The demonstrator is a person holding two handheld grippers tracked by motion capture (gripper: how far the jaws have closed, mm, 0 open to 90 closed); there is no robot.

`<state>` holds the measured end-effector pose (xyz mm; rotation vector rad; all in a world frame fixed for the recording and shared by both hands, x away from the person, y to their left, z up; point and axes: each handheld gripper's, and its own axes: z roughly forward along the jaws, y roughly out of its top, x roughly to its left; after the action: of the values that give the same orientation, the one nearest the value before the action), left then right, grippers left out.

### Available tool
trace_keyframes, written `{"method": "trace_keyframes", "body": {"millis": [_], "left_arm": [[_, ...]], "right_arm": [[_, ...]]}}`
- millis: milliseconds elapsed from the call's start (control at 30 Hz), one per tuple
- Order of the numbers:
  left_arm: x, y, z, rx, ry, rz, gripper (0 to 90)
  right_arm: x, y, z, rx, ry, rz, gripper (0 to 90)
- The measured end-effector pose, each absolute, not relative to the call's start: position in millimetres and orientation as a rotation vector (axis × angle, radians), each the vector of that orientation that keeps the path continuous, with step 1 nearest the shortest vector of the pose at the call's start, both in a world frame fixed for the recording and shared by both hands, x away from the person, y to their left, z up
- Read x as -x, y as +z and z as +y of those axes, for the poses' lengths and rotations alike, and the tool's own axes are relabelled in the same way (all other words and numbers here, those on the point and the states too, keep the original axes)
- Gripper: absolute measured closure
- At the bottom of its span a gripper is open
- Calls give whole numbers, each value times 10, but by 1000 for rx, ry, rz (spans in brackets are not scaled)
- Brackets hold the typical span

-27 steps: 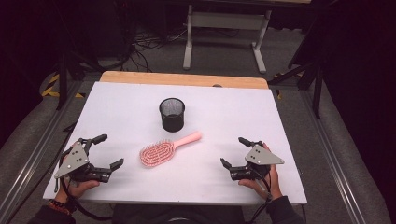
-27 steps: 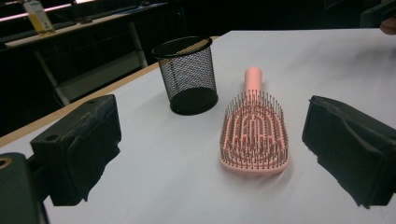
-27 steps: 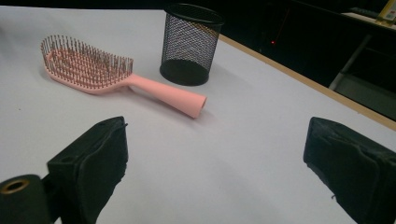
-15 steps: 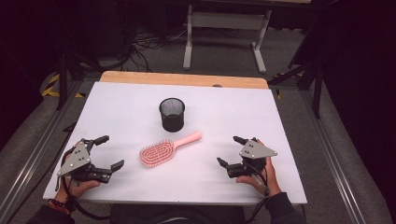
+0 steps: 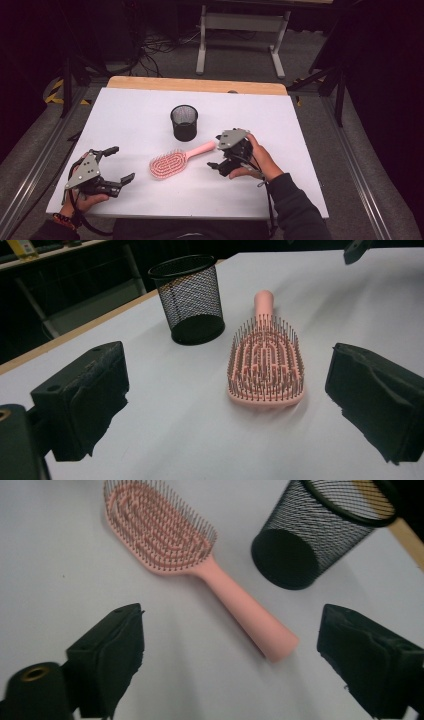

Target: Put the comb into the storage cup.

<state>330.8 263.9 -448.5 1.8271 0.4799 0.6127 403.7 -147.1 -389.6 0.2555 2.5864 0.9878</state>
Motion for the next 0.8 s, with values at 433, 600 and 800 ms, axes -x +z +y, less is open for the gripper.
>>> {"method": "trace_keyframes", "body": {"millis": [433,600,800], "left_arm": [[-3309,-4484,2595,-1827,577,460,53],[-3327,-4495,2619,-1820,553,457,54],[-3324,-4495,2623,-1815,542,449,55]], "right_arm": [[-4538,-4114,-735,24,582,2832,302],[-4682,-4183,-606,76,500,2878,400],[-4758,-4248,-501,160,450,2949,484]]}}
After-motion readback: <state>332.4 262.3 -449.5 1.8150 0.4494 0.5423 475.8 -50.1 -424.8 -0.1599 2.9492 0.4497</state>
